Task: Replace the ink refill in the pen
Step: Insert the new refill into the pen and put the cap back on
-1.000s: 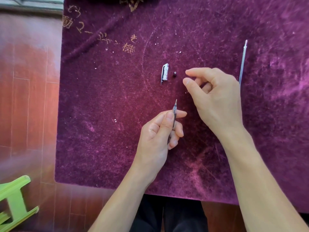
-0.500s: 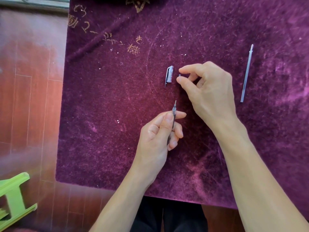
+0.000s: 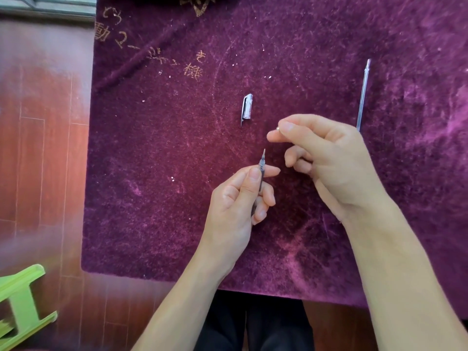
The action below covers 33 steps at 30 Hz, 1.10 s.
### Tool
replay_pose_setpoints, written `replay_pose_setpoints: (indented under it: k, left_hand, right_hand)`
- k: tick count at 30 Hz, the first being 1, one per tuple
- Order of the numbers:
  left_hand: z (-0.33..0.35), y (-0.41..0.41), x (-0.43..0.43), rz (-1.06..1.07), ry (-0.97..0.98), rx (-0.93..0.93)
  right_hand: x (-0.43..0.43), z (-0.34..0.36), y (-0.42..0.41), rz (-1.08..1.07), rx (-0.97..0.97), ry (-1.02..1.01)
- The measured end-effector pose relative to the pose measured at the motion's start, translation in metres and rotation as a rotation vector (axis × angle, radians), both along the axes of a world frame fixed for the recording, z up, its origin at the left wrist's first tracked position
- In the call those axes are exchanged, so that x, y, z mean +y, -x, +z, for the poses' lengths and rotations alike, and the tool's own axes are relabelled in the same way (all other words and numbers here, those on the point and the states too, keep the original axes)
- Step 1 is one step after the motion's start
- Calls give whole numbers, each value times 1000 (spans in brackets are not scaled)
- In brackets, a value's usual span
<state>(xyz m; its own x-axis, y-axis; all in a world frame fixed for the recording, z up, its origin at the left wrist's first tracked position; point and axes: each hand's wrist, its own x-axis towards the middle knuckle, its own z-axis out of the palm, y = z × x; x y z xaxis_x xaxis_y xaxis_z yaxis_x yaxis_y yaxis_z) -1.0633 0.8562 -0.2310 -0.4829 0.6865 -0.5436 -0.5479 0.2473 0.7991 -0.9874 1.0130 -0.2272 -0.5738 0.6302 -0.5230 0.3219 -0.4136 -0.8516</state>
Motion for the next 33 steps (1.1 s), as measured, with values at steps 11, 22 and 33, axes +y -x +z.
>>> replay_pose_setpoints:
  k: [11,22,33]
  left_hand:
    - [4,-18,-7,-69,14,51]
    - [5,-29,-7,-88,5,63]
    - [9,-34,-6,-88,21,67]
  right_hand:
    - [-15,0,-34,70,40,100]
    - [-22,12,-46,100,42,79]
    - [-24,8,-57,133,69,30]
